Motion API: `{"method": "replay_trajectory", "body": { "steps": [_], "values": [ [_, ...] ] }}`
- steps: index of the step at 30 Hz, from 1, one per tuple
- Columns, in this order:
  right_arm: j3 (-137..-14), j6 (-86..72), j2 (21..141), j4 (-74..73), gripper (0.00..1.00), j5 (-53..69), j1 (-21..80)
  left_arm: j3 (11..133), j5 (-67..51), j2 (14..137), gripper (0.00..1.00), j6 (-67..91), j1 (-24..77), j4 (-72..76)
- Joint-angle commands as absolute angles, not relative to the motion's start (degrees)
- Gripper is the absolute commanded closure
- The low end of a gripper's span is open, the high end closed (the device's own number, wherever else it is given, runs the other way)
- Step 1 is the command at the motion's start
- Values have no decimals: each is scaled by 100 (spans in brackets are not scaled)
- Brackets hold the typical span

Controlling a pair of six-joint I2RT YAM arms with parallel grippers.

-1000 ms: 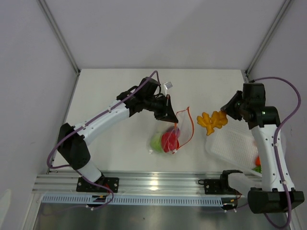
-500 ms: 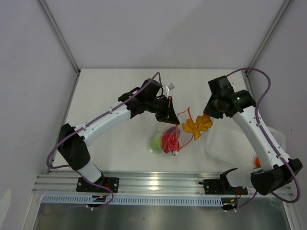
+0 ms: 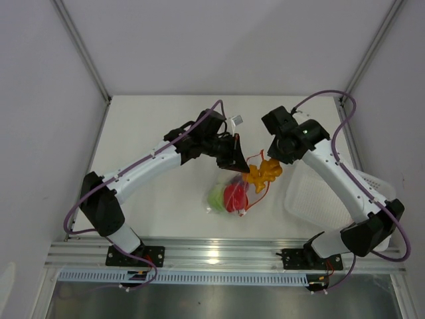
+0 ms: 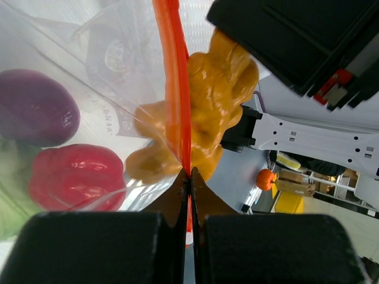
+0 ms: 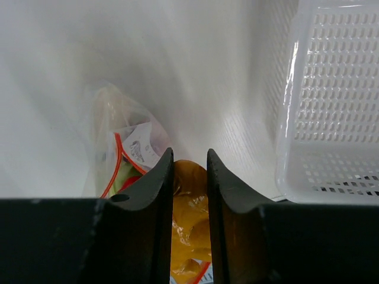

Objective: Place the food in the zip-top bag and seal the zipper
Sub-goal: Place the fake vegetable in the zipper food storage bag, then adjust the zipper food storage bag at the center of the board.

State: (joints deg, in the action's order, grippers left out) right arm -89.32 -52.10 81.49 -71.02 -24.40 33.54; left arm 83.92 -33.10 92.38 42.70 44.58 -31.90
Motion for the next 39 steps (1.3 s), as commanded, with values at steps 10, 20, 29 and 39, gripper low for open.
{"method": "replay_trajectory", "body": {
  "steps": [10, 20, 29, 39],
  "values": [
    [-9387, -5950, 8526, -6891, 21, -2786, 4271, 8675, -3313, 8930, 99, 4377, 4535, -3155],
    [-8888, -4864, 7349, -6645, 1, -2366, 4017, 8578, -3349, 8859, 100, 4351, 4526, -3155],
    [-7332, -4342, 6144, -5899, 35, -1109, 3577, 8666, -3419, 8851, 99, 4359, 4526, -3155],
    [-6689, -4298, 6521, -5493, 36, -711, 3797, 8701, -3463, 8851, 99, 4360, 4526, -3208]
  ]
}}
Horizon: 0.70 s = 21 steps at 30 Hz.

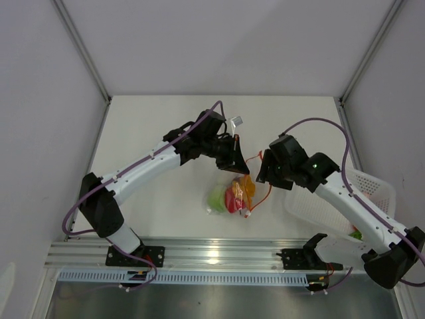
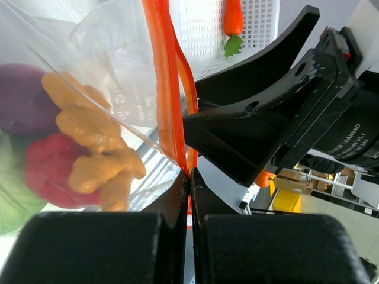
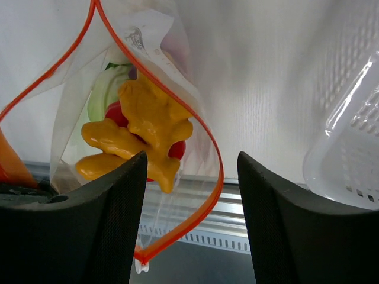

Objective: Place the food in the zip-top bag and seal the zipper
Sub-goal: Adjust the zipper food storage bag at the center of the board.

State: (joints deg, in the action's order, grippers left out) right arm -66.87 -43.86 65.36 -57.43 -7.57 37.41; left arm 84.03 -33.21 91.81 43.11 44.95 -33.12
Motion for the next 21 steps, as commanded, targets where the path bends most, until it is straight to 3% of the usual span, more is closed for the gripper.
{"method": "replay_trajectory", "body": {
  "steps": [1, 4, 7, 10, 11, 21],
  "values": [
    [-6645, -4307, 6530, -5511, 36, -729, 3797, 8710, -3463, 8851, 100, 4359, 4526, -3208],
    [-6347, -4298, 6539, -5152, 37, -529, 3788, 8745, -3472, 8859, 99, 4351, 4526, -3234],
    [-6153, -4315, 6706, -4975, 45, -448, 3779, 8763, -3480, 8851, 99, 4351, 4526, -3252],
    [-6091, -4307, 6829, -4913, 74, -474, 3779, 8763, -3472, 8816, 99, 4316, 4500, -3287],
    [-6091, -4298, 6829, -4913, 99, -509, 3779, 8763, -3472, 8807, 99, 4307, 4500, -3305],
    [-7382, -4210, 6460, -5677, 100, -1178, 4069, 8622, -3428, 8368, 99, 4324, 4465, -3305]
  ]
}}
